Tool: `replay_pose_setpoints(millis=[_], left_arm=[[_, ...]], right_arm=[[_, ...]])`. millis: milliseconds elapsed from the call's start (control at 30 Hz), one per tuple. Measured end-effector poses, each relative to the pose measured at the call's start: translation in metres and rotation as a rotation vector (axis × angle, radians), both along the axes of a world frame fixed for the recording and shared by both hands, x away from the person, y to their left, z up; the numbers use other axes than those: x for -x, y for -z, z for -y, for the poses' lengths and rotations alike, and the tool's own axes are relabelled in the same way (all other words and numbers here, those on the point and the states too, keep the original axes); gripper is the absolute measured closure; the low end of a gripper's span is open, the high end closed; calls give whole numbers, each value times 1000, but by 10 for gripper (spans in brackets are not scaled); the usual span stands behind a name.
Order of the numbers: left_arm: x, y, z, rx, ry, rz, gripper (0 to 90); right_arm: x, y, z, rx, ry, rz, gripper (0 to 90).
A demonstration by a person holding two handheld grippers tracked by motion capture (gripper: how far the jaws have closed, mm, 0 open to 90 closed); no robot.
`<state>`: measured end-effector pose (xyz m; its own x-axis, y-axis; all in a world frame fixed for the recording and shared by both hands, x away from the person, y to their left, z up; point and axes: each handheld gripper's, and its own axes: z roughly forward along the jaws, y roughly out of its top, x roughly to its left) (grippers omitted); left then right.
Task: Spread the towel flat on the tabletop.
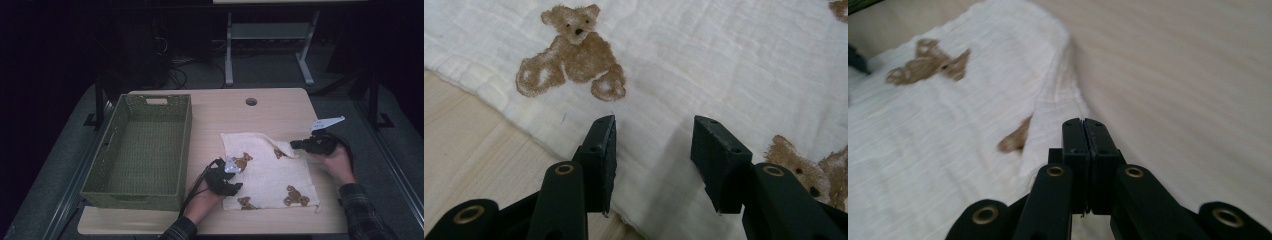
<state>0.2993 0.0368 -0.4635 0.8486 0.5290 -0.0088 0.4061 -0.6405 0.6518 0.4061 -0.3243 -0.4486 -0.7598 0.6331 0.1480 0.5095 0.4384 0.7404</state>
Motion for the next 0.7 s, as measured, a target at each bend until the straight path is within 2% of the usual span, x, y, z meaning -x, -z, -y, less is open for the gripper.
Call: replay_pose_setpoints(millis=[67,233,367,400,433,567,700], left_arm=[[0,0,0,-2,4,4,523],[0,0,0,-4,5,2,523],[0,0,0,-2,4,6,521],[0,0,0,-2,2,5,519],[0,0,0,-2,1,4,513],[-4,-2,-1,4,-22,-5,466],[-11,-12,-5,16,-54,8,458]], right_arm=[[-8,-5,4,4,29,16,886],[-38,-12,15,19,98,28,885],[-56,-8,16,72,144,32,879],[-59,-7,16,82,160,25,848],[-61,-6,17,88,173,34,798],[-61,-5,23,45,199,19,762],[-54,-4,20,48,176,9,724]])
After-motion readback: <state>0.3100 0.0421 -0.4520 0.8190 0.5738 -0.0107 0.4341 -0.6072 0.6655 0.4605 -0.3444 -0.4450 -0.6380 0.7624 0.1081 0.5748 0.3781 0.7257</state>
